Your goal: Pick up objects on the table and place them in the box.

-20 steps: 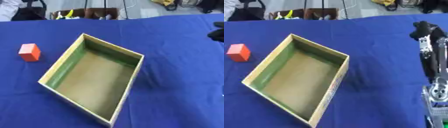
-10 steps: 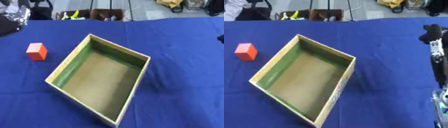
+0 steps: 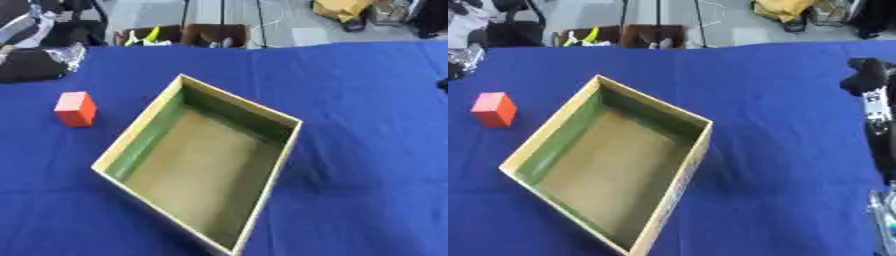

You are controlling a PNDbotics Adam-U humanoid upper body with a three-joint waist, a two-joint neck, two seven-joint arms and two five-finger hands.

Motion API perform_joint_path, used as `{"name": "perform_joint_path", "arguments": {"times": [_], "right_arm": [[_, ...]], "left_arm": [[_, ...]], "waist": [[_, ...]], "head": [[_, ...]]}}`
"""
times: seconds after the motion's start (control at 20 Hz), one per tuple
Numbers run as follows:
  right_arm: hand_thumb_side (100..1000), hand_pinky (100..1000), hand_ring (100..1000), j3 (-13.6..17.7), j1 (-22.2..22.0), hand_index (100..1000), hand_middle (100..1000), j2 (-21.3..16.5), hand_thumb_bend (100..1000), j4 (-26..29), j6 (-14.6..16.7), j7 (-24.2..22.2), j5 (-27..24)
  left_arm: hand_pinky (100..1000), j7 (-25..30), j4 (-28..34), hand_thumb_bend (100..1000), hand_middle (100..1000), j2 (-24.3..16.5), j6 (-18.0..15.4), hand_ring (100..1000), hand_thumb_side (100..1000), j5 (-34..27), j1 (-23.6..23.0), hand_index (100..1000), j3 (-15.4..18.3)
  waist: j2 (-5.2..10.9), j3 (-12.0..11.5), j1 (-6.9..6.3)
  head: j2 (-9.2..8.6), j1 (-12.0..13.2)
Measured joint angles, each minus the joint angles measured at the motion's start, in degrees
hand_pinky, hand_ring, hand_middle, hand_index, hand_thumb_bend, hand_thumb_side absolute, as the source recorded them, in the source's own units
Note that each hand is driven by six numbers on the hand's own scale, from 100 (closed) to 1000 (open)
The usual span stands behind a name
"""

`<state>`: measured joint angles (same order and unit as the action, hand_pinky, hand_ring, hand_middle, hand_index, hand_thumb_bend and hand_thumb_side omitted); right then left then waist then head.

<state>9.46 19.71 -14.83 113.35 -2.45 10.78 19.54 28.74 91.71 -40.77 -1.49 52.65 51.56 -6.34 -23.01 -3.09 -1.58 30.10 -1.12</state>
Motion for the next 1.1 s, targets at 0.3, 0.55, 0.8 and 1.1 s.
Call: {"name": "perform_joint_path", "arguments": {"times": [0.3, 0.55, 0.8, 1.1], "right_arm": [[1000, 711, 650, 0.01, 0.00, 748, 528, -0.04, 531, 0.00, 0.01, -0.01, 0.00], [1000, 711, 650, 0.01, -0.03, 748, 528, -0.15, 532, 0.00, 0.01, -0.01, 0.00], [1000, 711, 650, 0.01, -0.05, 748, 528, -0.41, 533, 0.00, 0.01, -0.01, 0.00], [1000, 711, 650, 0.02, -0.09, 748, 527, -0.41, 533, -0.01, 0.01, -0.02, 0.00]], "left_arm": [[773, 5.91, -5.39, 263, 909, 0.51, -1.52, 895, 793, 3.10, 1.56, 1000, -0.14], [787, 11.05, -9.25, 392, 912, 0.51, -3.10, 901, 821, 2.83, 2.56, 1000, -0.13], [811, 14.46, -12.36, 530, 901, 0.50, -4.24, 908, 728, 3.28, 3.09, 1000, -0.13], [811, 19.81, -15.26, 419, 935, 0.51, -4.98, 903, 575, 5.85, 3.76, 1000, -0.13]], "waist": [[-0.28, 0.29, 0.02], [-0.28, 0.29, -0.10], [-0.28, 0.29, -0.14], [-0.29, 0.28, -0.12]], "head": [[-0.07, 0.06], [-0.45, 0.08], [-0.51, 0.07], [-0.82, 0.14]]}}
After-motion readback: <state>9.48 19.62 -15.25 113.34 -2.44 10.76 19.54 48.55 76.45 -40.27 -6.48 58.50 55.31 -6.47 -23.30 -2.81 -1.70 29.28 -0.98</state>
